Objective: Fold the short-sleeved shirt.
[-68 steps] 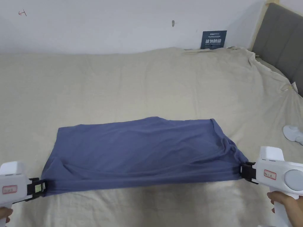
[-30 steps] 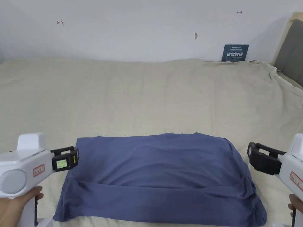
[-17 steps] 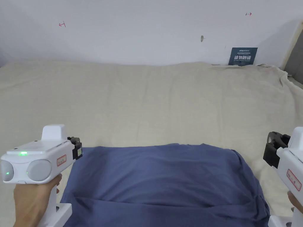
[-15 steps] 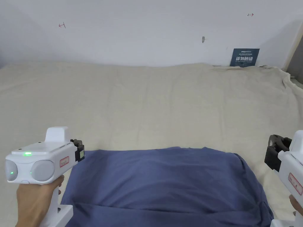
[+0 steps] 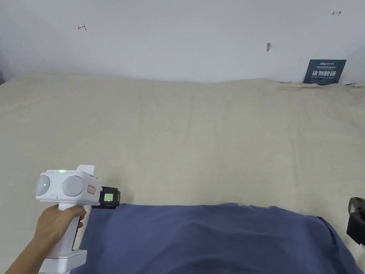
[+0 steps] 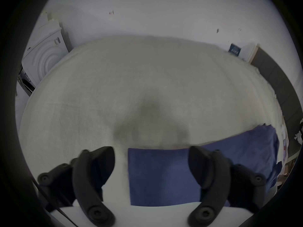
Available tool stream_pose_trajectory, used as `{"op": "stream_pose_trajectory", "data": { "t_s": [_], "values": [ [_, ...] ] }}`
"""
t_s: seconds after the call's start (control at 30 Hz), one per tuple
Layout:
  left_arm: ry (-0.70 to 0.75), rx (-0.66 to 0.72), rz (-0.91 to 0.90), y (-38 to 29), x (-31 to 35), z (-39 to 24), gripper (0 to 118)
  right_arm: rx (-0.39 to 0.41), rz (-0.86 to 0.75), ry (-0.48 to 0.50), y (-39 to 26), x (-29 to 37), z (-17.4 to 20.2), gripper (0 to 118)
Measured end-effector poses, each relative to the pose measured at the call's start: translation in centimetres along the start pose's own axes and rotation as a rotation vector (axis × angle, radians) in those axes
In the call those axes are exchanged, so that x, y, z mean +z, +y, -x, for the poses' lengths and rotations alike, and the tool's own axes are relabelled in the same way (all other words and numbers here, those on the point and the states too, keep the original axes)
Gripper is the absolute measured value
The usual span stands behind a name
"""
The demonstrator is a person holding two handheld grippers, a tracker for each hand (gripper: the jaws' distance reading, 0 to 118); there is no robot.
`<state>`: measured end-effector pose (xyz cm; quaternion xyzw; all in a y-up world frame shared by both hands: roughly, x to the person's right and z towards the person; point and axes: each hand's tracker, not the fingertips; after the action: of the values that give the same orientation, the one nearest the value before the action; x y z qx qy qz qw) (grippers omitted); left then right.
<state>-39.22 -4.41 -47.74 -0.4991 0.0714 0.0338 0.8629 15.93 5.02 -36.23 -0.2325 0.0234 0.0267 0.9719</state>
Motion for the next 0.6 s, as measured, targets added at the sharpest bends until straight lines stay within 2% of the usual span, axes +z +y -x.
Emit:
{"op": "stream_pose_trajectory", "data": {
  "t_s": [0.1, 0.13, 0.17, 0.2, 0.27, 0.33, 0.37, 0.5, 0.6],
  "values": [
    [0.022, -0.022, 0.045, -0.1, -1.8, 0.5, 97, -0.003, 0.023, 0.002, -0.6, -1.2, -0.1, 0],
    [0.023, -0.016, 0.050, -0.2, -2.3, 0.6, 91, -0.007, 0.031, 0.005, -0.7, -1.5, -0.1, 0],
    [0.021, -0.010, 0.063, -0.2, -2.7, 0.7, 80, -0.011, 0.036, 0.006, -0.9, -1.7, -0.2, 0],
    [0.010, 0.000, 0.076, -0.3, -3.1, 0.9, 63, -0.014, 0.044, 0.007, -1.1, -2.0, -0.2, 0],
    [-0.053, 0.028, 0.081, -0.6, -3.4, 0.8, 53, -0.018, 0.058, 0.007, -1.3, -2.3, -0.3, 0],
    [-0.014, 0.014, 0.055, -0.9, -2.5, 0.2, 14, -0.025, 0.073, 0.008, -1.5, -2.7, -0.7, 0],
    [-0.031, -0.014, 0.036, -1.1, -2.3, 0.0, 1, -0.031, 0.083, 0.008, -1.6, -2.9, -0.9, 0],
    [-0.041, -0.035, 0.012, -1.7, -0.9, -1.1, 0, -0.063, 0.155, 0.001, -1.5, -5.1, -2.4, 0],
    [-0.058, -0.042, -0.074, -2.2, 2.0, -1.5, 0, -0.092, 0.215, 0.000, -1.4, -7.5, -3.8, 2]
  ]
}}
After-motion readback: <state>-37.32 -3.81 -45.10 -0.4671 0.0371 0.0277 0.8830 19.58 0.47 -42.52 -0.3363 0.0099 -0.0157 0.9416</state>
